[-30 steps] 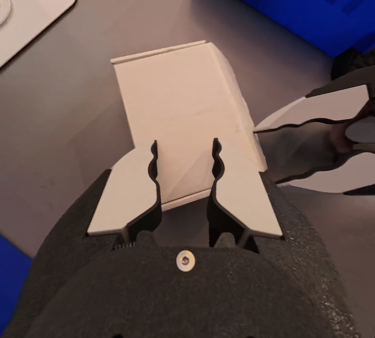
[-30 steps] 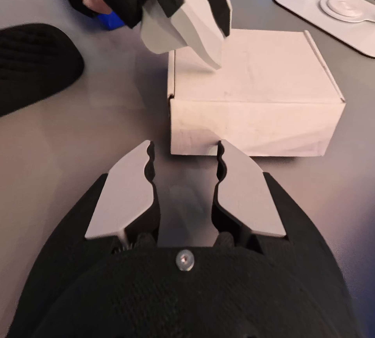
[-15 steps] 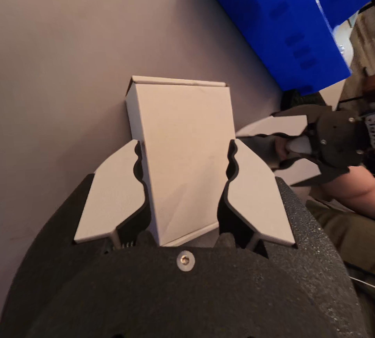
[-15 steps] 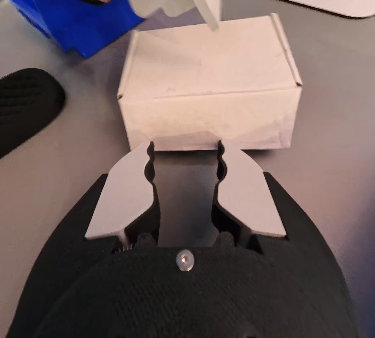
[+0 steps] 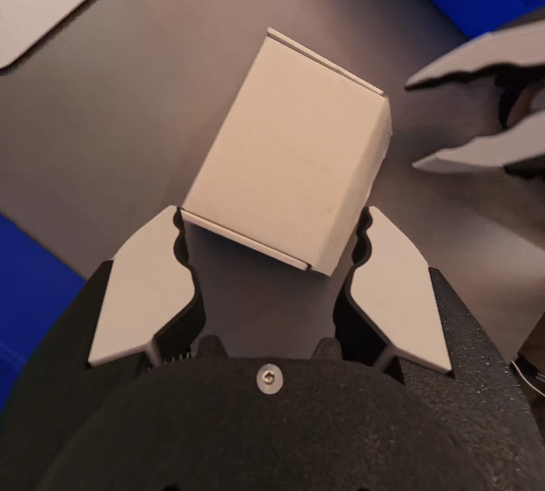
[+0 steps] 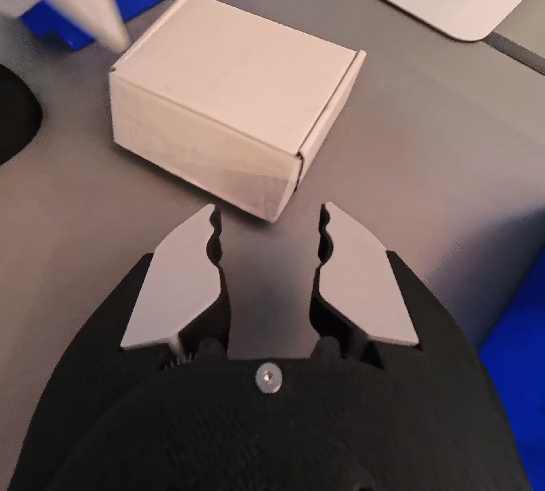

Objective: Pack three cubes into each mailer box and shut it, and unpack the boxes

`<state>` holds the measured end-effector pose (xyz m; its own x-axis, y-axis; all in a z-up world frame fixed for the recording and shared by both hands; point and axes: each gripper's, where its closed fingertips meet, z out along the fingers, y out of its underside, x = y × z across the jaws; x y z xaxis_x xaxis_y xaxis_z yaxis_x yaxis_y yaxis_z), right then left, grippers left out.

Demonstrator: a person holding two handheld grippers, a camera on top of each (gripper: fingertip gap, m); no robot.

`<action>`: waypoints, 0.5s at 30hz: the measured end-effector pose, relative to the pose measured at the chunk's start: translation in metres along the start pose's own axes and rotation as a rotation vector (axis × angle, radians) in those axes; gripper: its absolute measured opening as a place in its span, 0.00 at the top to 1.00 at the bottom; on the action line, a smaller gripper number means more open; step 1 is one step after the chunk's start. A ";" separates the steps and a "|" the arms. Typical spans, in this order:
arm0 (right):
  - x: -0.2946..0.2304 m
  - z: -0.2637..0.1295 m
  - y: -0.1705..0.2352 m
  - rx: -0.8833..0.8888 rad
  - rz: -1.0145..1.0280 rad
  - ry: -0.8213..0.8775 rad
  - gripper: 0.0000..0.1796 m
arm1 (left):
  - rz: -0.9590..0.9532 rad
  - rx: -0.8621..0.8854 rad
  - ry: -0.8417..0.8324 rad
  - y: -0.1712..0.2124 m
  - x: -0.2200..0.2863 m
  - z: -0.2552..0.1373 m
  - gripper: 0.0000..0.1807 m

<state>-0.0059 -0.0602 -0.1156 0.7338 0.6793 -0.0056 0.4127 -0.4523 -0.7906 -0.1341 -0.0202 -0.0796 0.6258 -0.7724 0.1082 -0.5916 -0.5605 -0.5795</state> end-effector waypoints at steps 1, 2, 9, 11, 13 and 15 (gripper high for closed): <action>0.005 0.003 -0.004 -0.007 -0.004 -0.016 0.64 | 0.014 0.027 -0.019 0.005 0.006 -0.004 0.40; 0.007 0.005 -0.010 -0.013 -0.016 -0.034 0.64 | 0.025 0.063 -0.040 0.008 0.012 -0.008 0.41; 0.001 0.032 -0.009 -0.119 -0.079 -0.214 0.69 | 0.038 0.087 -0.202 0.049 0.020 -0.005 0.47; -0.012 0.028 -0.011 -0.078 -0.086 -0.269 0.73 | 0.016 0.078 -0.163 0.054 0.023 0.002 0.48; -0.019 0.026 -0.004 -0.080 -0.177 -0.259 0.73 | 0.023 0.080 -0.181 0.054 0.017 0.008 0.50; -0.015 0.028 -0.002 -0.076 -0.246 -0.198 0.68 | 0.067 0.057 -0.258 0.055 0.004 0.013 0.51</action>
<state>-0.0326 -0.0538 -0.1311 0.4903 0.8698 0.0552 0.6093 -0.2967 -0.7354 -0.1575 -0.0500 -0.1218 0.6996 -0.7012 -0.1373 -0.6108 -0.4873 -0.6240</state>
